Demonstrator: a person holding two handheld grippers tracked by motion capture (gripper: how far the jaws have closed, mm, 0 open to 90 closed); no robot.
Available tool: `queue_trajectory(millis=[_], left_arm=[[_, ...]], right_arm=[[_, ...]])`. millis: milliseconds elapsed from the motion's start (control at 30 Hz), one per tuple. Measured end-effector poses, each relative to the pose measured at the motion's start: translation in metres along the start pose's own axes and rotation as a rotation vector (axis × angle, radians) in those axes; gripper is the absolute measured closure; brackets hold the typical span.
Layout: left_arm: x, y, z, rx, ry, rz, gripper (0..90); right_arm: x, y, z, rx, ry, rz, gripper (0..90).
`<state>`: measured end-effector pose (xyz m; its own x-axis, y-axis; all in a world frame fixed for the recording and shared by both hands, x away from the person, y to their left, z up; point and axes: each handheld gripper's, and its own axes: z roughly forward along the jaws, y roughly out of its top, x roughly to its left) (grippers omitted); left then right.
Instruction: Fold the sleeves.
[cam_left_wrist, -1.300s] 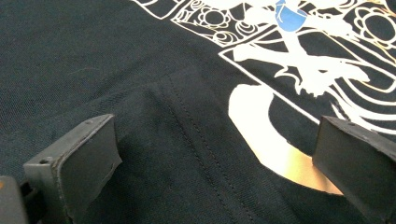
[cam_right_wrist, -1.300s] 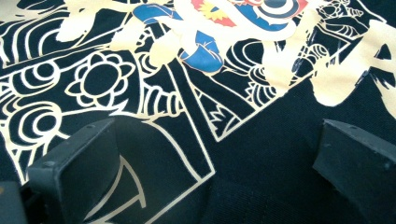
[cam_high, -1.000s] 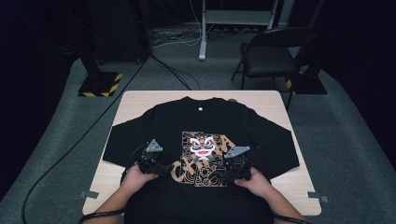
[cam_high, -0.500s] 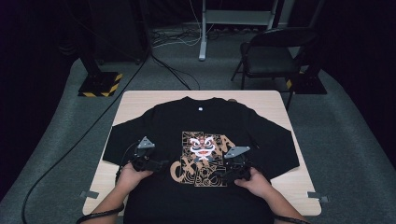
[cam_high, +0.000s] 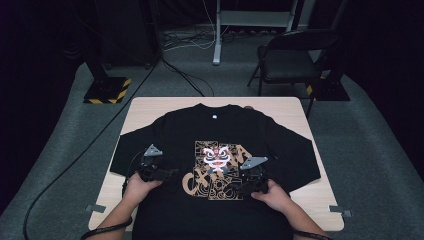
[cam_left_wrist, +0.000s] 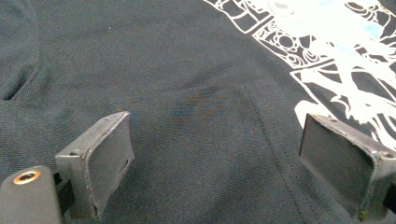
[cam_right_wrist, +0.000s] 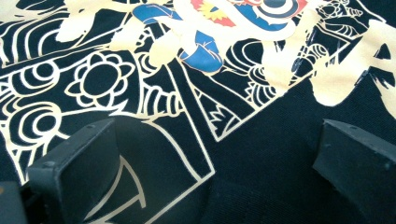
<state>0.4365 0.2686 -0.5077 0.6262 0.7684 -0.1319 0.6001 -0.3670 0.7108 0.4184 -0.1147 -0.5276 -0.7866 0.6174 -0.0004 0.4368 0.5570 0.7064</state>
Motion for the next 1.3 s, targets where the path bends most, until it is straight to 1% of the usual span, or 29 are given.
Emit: queue_trajectory(millis=[67,167,300,433,533,600,700,800,900,1000,1033,1067,1167,1300], left_arm=[[0.0,0.001,0.0,0.002,0.001,-0.002,9.9],[0.0,0.001,-0.001,0.009,0.017,0.007,9.9],[-0.002,0.003,-0.002,0.011,0.019,0.014,10.0],[-0.003,0.005,-0.003,0.004,0.019,0.012,10.1],[-0.004,0.006,-0.003,0.013,0.017,0.012,10.2],[-0.004,0.01,-0.006,0.013,0.022,0.019,10.4],[-0.003,0.014,-0.009,0.012,0.028,0.016,10.3],[-0.002,0.019,-0.011,0.019,0.039,0.028,10.5],[0.001,0.025,-0.012,0.019,0.047,0.036,10.6],[0.003,0.028,-0.011,0.012,0.051,0.029,11.0],[0.006,0.031,-0.008,0.012,0.053,0.026,10.9],[0.006,0.031,-0.008,0.012,0.053,0.026,11.0],[0.012,0.037,-0.004,0.007,0.068,0.031,11.0],[0.019,0.042,0.003,0.006,0.085,0.016,11.1]], right_arm=[[0.0,0.0,0.0,0.0,0.0,0.0,0.0],[0.0,0.0,0.0,0.0,0.0,0.0,0.0],[0.0,0.0,0.0,0.0,0.0,0.0,0.0],[0.0,0.0,0.0,0.0,0.0,-0.001,0.0],[0.0,0.0,0.0,0.0,0.0,0.0,0.0],[0.0,0.0,0.0,0.0,0.0,-0.001,0.0],[0.0,0.0,0.0,0.0,0.0,0.0,0.0],[0.0,0.0,0.0,0.0,0.0,-0.001,0.0],[0.0,0.0,0.0,0.0,0.001,0.0,0.0],[0.0,0.0,0.0,0.0,0.001,-0.001,0.0],[0.0,0.0,0.0,0.0,0.001,-0.001,0.0],[0.0,0.0,0.0,0.0,0.001,-0.001,0.0],[0.0,0.0,0.0,0.0,0.001,-0.001,0.0],[0.0,0.0,0.0,0.0,0.001,-0.001,0.0]])
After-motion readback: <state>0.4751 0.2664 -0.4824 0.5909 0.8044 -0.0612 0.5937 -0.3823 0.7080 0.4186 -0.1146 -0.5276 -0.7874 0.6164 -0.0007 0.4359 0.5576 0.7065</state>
